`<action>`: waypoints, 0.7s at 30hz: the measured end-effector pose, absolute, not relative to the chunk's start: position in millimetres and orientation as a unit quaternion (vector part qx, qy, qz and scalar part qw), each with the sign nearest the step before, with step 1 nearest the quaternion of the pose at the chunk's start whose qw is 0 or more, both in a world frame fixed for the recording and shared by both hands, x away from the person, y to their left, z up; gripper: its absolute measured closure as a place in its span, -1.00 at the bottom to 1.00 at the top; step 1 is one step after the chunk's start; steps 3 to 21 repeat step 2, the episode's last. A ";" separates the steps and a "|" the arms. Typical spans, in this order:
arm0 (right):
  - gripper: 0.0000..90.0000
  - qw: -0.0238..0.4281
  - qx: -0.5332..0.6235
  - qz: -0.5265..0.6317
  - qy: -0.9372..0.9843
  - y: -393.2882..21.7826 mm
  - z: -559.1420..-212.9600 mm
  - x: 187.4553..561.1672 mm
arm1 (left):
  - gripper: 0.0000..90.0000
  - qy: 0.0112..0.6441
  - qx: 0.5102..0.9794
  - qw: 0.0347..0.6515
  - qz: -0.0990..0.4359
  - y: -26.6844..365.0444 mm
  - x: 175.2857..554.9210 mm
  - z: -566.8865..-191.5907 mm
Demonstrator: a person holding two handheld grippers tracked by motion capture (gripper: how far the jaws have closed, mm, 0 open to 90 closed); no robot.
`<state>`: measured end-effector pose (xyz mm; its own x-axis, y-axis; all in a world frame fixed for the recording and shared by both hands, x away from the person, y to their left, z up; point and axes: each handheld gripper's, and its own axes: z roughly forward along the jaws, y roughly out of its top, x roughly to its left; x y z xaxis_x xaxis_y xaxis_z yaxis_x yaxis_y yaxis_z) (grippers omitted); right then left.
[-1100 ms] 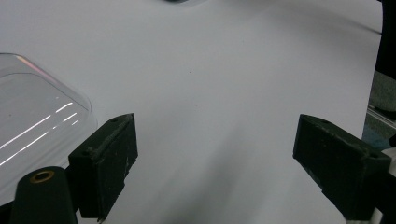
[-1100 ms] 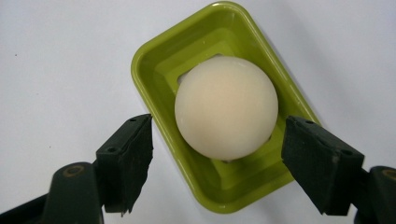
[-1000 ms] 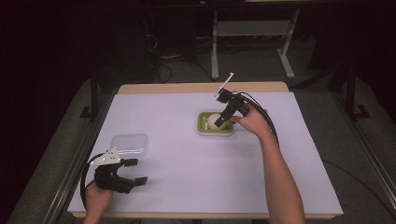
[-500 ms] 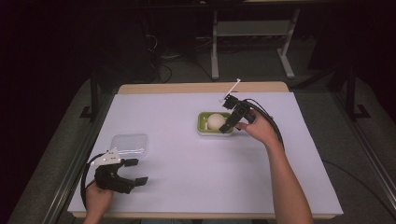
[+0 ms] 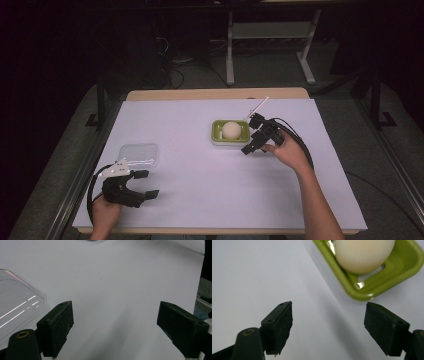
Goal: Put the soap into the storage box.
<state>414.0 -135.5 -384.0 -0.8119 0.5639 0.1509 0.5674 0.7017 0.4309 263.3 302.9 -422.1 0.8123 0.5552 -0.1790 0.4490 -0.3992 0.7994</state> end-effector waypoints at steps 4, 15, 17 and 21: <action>-0.52 -0.003 -0.305 -0.233 -0.923 -139.0 -384.3 405.4 | -0.71 0.302 0.834 0.458 0.059 302.6 263.3 -422.1; -0.52 -0.003 -0.305 -0.233 -0.923 -139.0 -384.3 405.4 | -0.71 0.302 0.834 0.458 0.059 302.6 263.3 -422.1; -0.52 -0.003 -0.305 -0.233 -0.923 -139.0 -384.3 405.4 | -0.71 0.302 0.834 0.458 0.059 302.6 263.3 -422.1; -0.52 -0.003 -0.305 -0.233 -0.923 -139.0 -384.3 405.4 | -0.71 0.302 0.834 0.458 0.059 302.6 263.3 -422.1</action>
